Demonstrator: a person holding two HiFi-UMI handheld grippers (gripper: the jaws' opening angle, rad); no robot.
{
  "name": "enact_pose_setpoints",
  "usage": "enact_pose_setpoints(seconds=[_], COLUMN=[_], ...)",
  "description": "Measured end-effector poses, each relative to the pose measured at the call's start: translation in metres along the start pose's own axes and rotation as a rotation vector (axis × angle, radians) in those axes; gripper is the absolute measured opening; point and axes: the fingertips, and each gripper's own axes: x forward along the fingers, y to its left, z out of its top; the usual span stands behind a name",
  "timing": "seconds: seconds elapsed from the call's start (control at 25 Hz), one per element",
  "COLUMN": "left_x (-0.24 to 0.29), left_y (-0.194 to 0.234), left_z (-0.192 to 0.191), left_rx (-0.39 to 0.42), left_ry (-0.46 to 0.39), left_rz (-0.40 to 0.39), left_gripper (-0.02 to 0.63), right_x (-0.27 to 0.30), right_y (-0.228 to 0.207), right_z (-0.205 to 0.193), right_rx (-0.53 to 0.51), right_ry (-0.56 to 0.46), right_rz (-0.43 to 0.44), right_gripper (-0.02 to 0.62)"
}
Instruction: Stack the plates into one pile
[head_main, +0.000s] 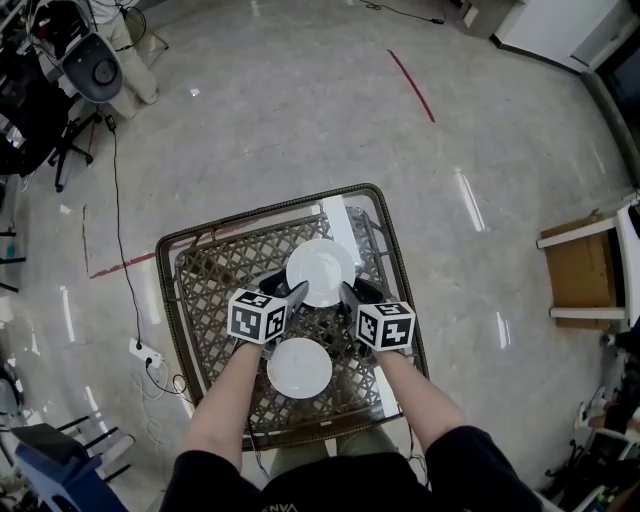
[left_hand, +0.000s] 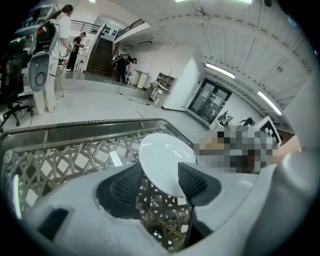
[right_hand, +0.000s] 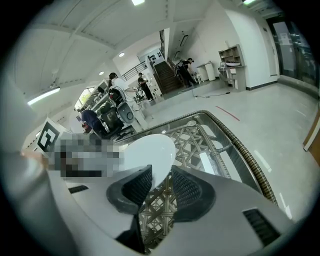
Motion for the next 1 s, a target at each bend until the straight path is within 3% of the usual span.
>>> enact_pose_setpoints(seconds=[0.44, 1.0], left_x=[-0.067, -0.129], left_y=[-0.028, -0.071], left_z=[-0.051, -0.169], left_rx=[-0.013, -0.051], left_ry=[-0.035, 0.054], left_rz=[-0.003, -0.048], left_gripper=[0.238, 0.238], right_x=[-0.045, -0.100], right_y=[0.049, 0.094], right_z=[-0.040, -0.134], right_rx=[-0.032, -0.034], right_ry=[-0.008, 0.031], right_rz=[0.016, -0.010], right_gripper=[0.123, 0.124])
